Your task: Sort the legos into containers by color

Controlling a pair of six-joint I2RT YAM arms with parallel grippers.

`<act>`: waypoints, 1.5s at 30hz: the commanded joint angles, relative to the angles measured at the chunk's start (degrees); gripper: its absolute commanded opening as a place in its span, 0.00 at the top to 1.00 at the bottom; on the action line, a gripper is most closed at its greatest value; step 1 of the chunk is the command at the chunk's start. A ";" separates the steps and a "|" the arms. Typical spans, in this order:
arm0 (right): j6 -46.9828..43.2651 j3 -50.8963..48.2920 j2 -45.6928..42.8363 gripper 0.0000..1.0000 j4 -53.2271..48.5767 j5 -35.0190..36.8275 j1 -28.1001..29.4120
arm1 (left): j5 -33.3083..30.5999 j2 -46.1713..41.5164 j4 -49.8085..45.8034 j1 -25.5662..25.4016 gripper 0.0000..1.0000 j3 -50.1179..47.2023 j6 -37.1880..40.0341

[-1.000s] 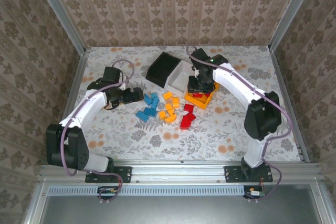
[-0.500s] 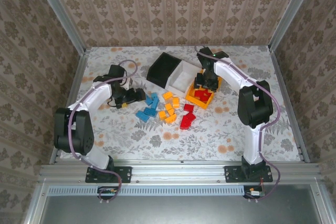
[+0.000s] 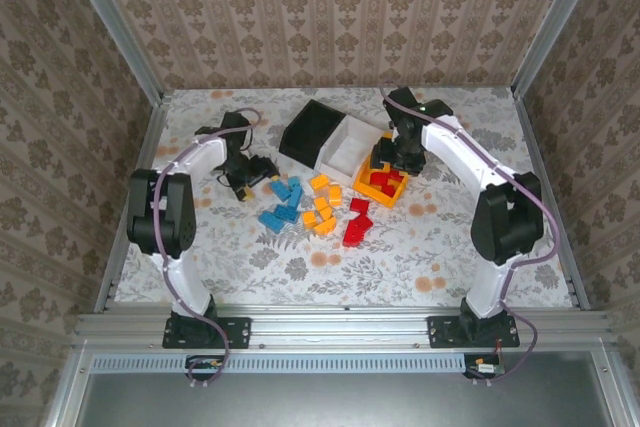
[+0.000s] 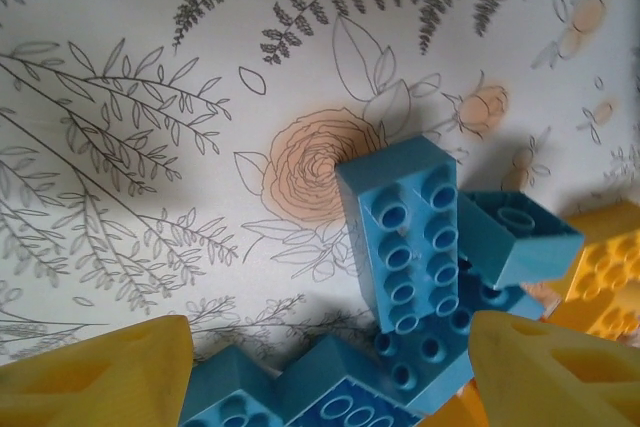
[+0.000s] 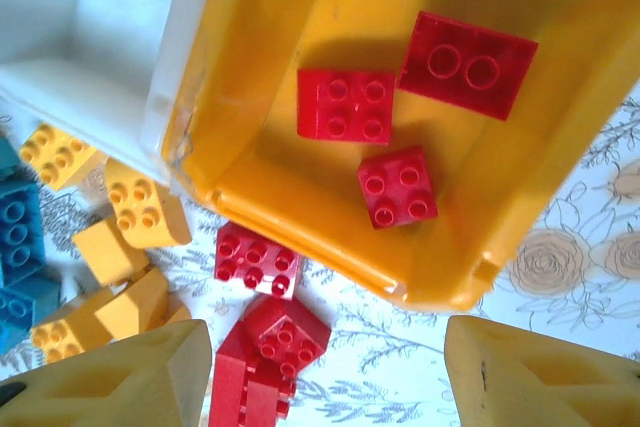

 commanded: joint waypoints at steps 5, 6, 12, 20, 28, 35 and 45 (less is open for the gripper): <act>-2.24 -3.29 -2.58 0.37 0.53 -3.16 0.38 | -1.06 5.96 -4.23 -3.10 0.27 8.52 -11.13; -2.36 -3.57 -2.68 0.37 0.90 -3.68 0.39 | -1.17 6.87 -4.55 -3.45 0.27 9.49 -11.70; -3.72 -4.28 -3.06 0.37 1.28 -4.97 0.39 | -1.31 9.53 -4.47 -4.47 0.32 10.00 -15.86; -4.53 -6.33 -3.52 0.37 2.75 -5.79 -0.29 | -2.73 9.67 -4.05 -4.70 0.39 7.03 -19.00; -4.30 -6.91 -3.92 0.37 3.96 -5.42 -0.51 | -1.53 11.82 -3.73 -4.25 0.52 6.60 -19.17; -3.43 -7.73 -4.35 0.37 5.15 -5.22 -0.83 | -1.87 10.63 -4.18 -3.49 0.70 4.93 -18.16; -3.16 -8.06 -6.77 0.37 4.15 -4.49 -0.78 | -6.76 2.17 -5.14 -0.92 0.73 8.62 -9.85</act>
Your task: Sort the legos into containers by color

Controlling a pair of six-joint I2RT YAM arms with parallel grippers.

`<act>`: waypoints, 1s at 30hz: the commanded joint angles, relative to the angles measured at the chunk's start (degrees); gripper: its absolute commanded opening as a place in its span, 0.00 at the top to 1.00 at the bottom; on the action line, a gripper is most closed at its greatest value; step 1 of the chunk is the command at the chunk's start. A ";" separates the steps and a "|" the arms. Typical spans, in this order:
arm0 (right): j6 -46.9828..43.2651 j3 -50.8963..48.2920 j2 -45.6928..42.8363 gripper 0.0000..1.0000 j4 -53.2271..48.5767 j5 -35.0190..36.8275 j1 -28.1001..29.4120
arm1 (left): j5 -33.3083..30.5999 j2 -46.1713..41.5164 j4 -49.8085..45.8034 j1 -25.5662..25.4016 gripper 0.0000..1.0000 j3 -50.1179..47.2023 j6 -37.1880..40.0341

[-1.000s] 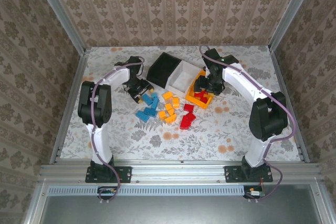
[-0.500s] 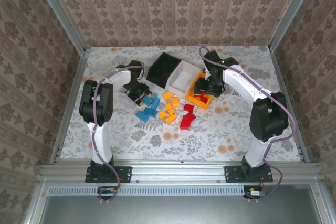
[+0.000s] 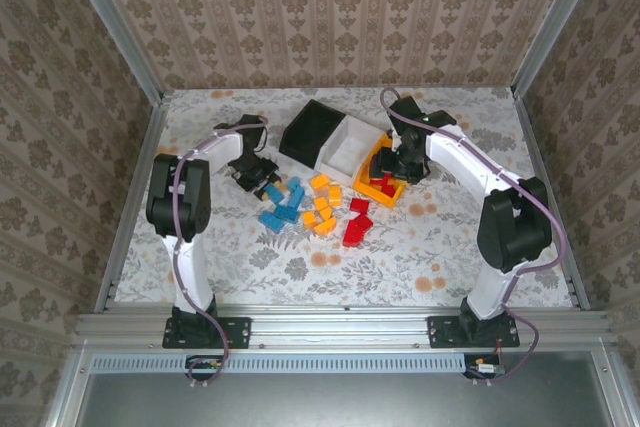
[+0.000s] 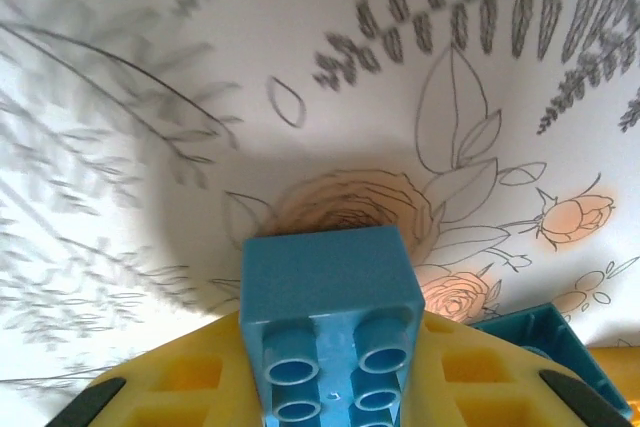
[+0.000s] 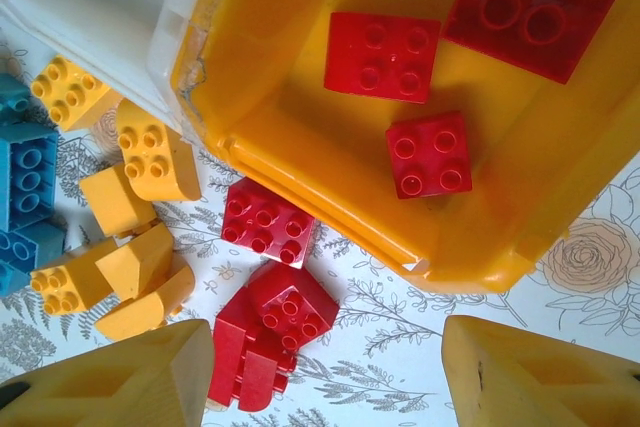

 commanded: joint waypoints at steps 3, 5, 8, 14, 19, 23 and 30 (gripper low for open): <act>0.69 -2.31 -5.08 0.37 -1.15 0.65 -0.29 | -3.03 -8.88 2.88 1.36 0.73 5.90 9.03; 0.89 -3.37 -6.16 0.37 -1.66 0.99 -0.33 | -3.05 -7.59 3.06 0.91 0.73 11.44 12.30; 1.54 -4.94 -8.10 0.37 -2.43 1.57 -0.26 | -2.71 -2.28 1.98 -0.14 0.73 21.99 16.64; 3.20 -6.27 -11.97 0.37 -4.55 2.95 -0.23 | -0.76 11.74 -0.67 -1.84 0.73 41.98 20.42; 4.97 -9.03 -15.69 0.37 -4.95 4.89 -0.24 | 0.43 23.67 -6.96 -3.89 0.73 60.66 23.04; 6.41 -10.95 -17.89 0.37 -4.88 6.31 -0.20 | 2.11 27.54 -7.38 -4.75 0.73 64.38 22.08; 8.01 -13.33 -19.37 0.37 -4.45 7.26 -0.16 | 4.36 29.52 -6.61 -5.62 0.65 64.22 22.43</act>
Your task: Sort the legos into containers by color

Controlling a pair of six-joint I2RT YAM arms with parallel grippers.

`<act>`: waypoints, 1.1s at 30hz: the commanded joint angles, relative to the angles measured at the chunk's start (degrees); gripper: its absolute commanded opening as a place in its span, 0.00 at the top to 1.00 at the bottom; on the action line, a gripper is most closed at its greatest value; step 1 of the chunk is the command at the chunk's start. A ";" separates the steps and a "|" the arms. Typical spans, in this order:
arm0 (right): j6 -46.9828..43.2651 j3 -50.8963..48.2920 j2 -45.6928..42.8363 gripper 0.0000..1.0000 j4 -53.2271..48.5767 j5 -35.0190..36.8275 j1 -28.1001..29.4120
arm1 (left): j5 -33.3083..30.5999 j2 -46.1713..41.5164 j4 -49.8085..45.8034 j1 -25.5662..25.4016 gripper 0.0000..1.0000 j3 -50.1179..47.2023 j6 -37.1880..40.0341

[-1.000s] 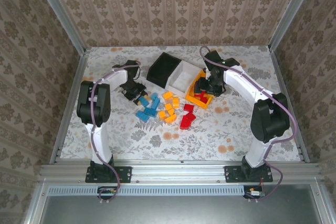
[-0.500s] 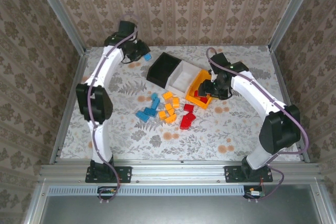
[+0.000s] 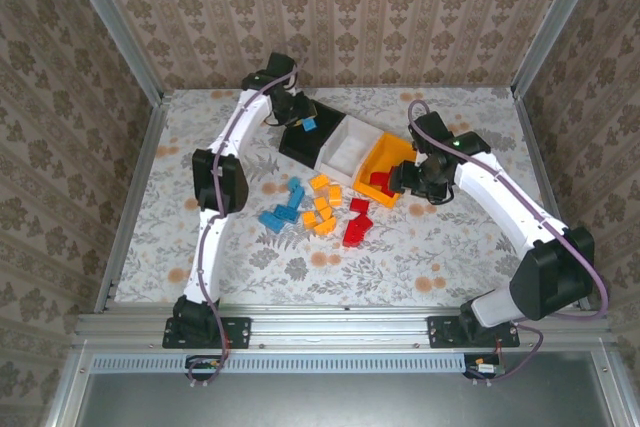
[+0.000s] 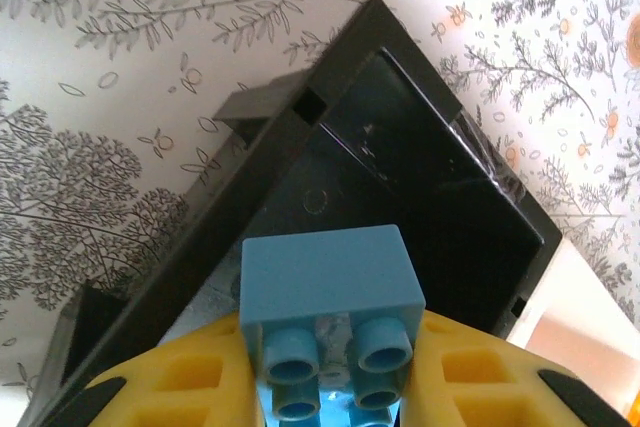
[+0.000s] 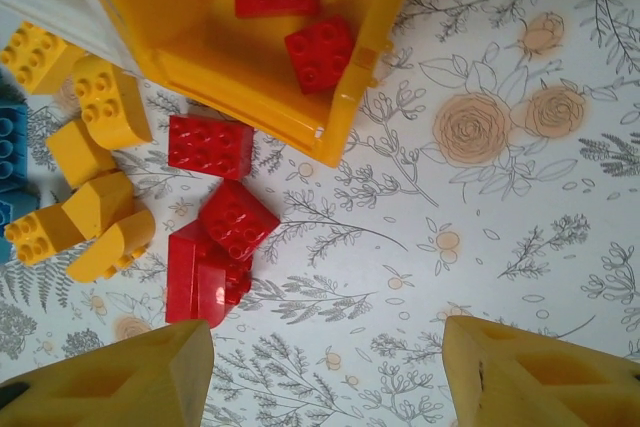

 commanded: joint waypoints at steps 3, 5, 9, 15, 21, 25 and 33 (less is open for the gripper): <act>1.95 -0.60 -0.41 0.36 -1.18 0.96 -0.21 | 2.47 -0.12 -0.89 0.09 0.53 2.59 1.28; 1.96 0.04 0.53 0.36 -0.83 0.66 -0.24 | 2.69 -0.38 -0.72 0.12 0.48 2.60 1.35; 1.55 1.74 3.37 0.36 0.33 -0.48 -0.24 | 2.89 -2.48 -1.27 0.01 0.41 2.51 2.33; -1.16 7.17 10.38 0.36 1.34 -3.21 -0.20 | -1.46 -10.87 -7.71 -0.39 0.38 -4.61 8.17; -3.43 11.97 17.05 0.36 1.84 -6.83 -0.07 | -6.63 -26.48 -9.87 -2.36 0.39 -27.42 18.63; -4.52 13.79 19.73 0.36 1.74 -8.37 -0.04 | -7.57 -33.28 -7.72 -6.42 0.40 -42.69 22.12; -6.54 14.05 20.05 0.36 0.61 -9.11 0.11 | -10.15 -29.96 -4.03 -11.41 0.42 -47.58 23.99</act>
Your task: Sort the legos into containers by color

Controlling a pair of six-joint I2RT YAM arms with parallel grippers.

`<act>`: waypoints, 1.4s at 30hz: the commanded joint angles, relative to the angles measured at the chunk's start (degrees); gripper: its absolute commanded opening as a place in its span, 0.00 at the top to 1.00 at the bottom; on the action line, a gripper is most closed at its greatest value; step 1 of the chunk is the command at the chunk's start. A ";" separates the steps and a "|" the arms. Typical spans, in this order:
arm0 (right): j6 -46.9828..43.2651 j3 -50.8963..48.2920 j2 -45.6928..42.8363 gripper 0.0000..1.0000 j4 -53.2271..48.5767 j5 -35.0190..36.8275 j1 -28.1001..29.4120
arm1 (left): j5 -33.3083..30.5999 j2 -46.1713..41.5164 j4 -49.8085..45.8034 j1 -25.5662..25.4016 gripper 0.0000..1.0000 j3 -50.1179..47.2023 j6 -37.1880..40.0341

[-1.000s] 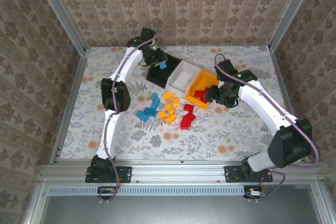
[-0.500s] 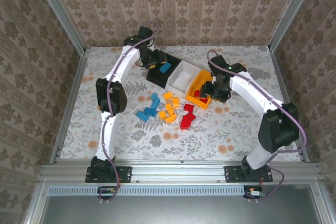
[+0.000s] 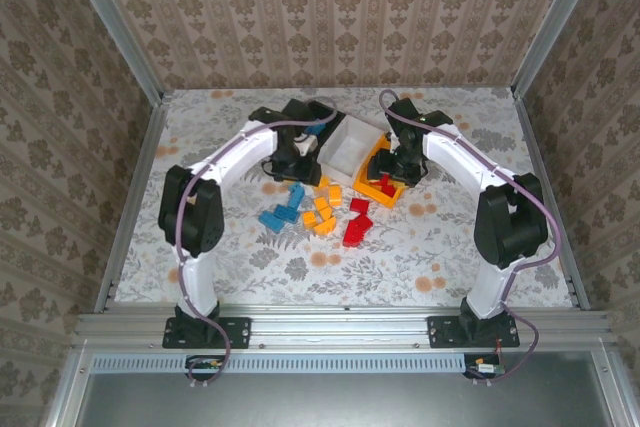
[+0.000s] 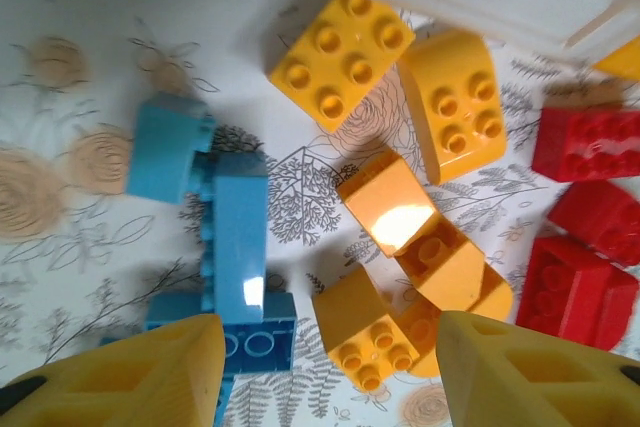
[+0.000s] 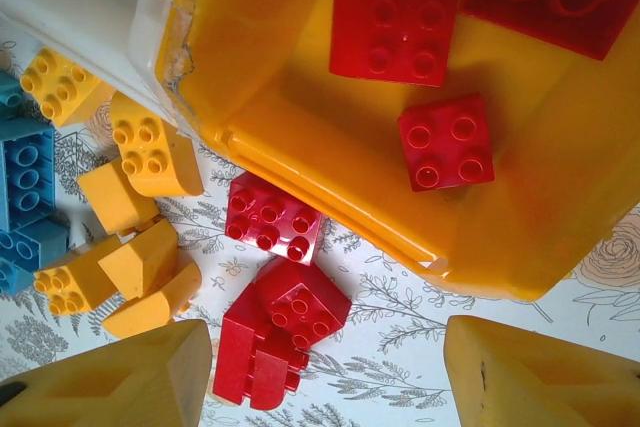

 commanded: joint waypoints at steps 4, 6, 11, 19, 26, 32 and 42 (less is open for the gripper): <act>-1.75 -1.03 -2.16 0.36 -1.72 -1.39 0.20 | -3.74 4.46 2.01 0.36 0.44 3.10 2.67; -1.59 -2.44 -3.21 0.36 -1.57 -1.19 0.23 | -4.60 5.37 1.80 0.62 0.44 4.53 2.84; -1.56 -4.70 -5.25 0.36 -1.29 -0.44 0.17 | -6.13 6.46 1.19 1.97 0.45 6.04 3.63; -0.99 -6.10 -6.50 0.36 -1.05 -0.04 0.26 | -6.29 7.53 1.39 4.22 0.46 4.35 4.66; 0.01 -7.39 -8.00 0.36 -0.85 0.53 0.28 | -5.62 9.48 2.03 4.63 0.48 4.87 5.96; 1.06 -8.11 -9.21 0.36 -1.00 1.50 0.56 | -5.24 11.43 2.03 4.67 0.51 5.35 6.95; 3.08 -9.74 -11.70 0.36 -1.51 3.47 1.41 | -4.33 13.13 2.70 5.86 0.66 4.66 7.77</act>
